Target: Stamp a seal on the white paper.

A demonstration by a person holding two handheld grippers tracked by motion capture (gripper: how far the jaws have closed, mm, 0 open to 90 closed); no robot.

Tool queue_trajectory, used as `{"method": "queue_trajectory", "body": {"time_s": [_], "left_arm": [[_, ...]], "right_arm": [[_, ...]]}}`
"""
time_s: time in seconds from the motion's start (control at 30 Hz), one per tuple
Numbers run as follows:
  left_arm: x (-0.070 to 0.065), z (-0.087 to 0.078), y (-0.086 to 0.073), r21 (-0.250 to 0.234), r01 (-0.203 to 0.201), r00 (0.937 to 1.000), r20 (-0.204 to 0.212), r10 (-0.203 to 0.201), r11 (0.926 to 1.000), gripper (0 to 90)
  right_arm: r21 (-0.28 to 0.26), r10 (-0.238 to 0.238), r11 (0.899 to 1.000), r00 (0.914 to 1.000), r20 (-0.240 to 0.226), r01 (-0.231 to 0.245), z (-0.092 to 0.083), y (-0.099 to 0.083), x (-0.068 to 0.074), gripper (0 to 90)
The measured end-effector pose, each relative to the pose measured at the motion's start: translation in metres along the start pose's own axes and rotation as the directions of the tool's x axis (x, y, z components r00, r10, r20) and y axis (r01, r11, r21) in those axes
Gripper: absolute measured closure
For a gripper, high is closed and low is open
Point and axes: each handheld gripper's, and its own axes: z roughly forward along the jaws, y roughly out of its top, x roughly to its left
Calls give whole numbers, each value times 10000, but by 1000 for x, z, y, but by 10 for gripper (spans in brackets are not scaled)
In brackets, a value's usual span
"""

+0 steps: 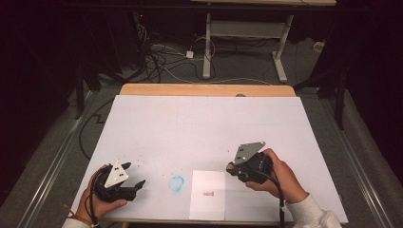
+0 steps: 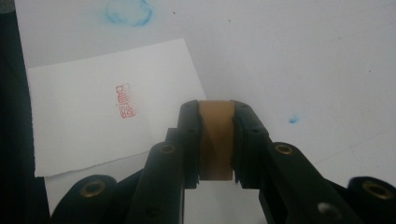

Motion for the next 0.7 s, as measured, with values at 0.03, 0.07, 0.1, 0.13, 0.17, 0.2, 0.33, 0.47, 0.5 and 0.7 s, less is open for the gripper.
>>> {"method": "queue_trajectory", "body": {"time_s": [0.03,0.07,0.1,0.13,0.17,0.2,0.33,0.47,0.5,0.7], "left_arm": [[0,0,1,-4,-33,10000,-2,33,10000,214],[0,-1,1,-40,-39,10000,-11,39,10000,214],[0,0,1,-46,-55,10000,-12,55,10000,214],[0,0,1,-40,-50,10000,14,50,10000,214],[0,0,1,-25,-49,10000,14,49,10000,214],[0,1,1,-5,-69,10000,12,69,10000,214],[-1,0,1,-5,-98,9999,27,98,10000,215],[0,0,1,5,-93,9999,48,93,10000,216],[-1,0,1,1,-91,9999,67,91,10000,216],[-2,0,0,33,-117,9999,70,117,9999,217]], "right_arm": [[-68,53,10000,9999,85,-52,-1,-1,-2,762],[-69,69,10000,9999,109,-68,-2,-3,-4,762],[-55,120,9999,9998,143,-119,-3,-4,-4,762],[-96,220,9997,9994,254,-218,-5,-6,-6,762],[-117,260,9996,9993,265,-257,-6,-7,-7,762],[-96,247,9997,9993,263,-244,-7,-8,-8,762],[-212,365,9991,9984,428,-356,-12,-12,-11,762],[-271,460,9986,9978,468,-448,-16,-15,-13,762],[-235,467,9987,9977,488,-456,-16,-16,-13,762],[-314,507,9983,9968,619,-488,-20,-18,-15,762]]}}
